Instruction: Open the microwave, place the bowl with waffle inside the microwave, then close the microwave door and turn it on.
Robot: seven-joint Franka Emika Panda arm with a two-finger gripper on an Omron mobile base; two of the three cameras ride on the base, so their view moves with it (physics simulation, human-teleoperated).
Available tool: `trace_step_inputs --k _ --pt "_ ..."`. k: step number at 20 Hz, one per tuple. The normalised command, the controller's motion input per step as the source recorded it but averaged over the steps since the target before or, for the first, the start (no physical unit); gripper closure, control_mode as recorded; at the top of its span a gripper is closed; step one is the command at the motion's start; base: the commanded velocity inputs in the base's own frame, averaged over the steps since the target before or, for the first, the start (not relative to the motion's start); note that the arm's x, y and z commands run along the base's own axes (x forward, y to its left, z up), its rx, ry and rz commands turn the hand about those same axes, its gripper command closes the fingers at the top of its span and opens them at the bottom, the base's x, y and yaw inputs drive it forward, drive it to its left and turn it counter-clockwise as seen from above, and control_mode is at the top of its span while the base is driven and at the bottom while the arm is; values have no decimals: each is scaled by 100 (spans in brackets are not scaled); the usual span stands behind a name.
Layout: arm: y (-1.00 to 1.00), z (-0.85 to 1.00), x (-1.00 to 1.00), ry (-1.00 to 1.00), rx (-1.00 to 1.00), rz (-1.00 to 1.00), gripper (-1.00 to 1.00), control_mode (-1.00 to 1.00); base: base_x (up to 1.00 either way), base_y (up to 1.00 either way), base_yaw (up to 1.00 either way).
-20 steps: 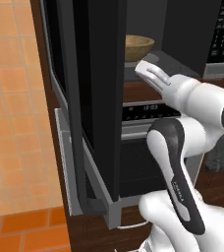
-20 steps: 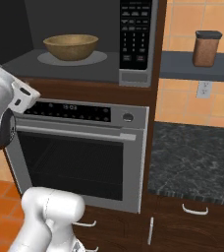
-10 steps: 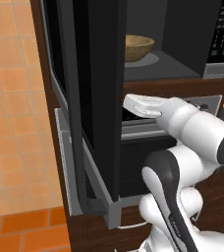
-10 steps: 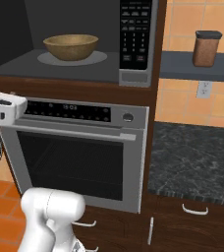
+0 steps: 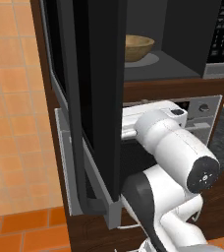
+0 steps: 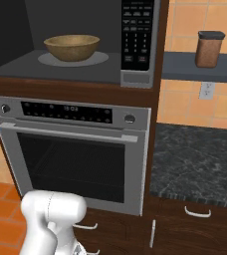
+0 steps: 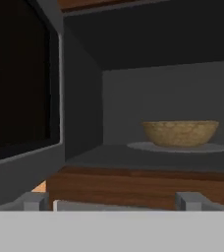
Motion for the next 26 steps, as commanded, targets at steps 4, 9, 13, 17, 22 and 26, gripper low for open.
trace_step_inputs --k 4,9,13,17,22,26 --pt "16 -16 46 -17 -9 -10 -100 -100 0 0 0" --pt "3 -6 88 -12 0 -7 -100 -100 0 0 0" --pt "36 -29 50 -8 -5 -6 -100 -100 0 0 0" --pt "40 -37 29 -8 -5 -6 -100 -100 0 0 0" --pt "47 -27 7 -9 -4 -4 -100 -100 0 0 0" --pt "73 -27 -42 -6 -4 0 -100 -100 0 0 0"
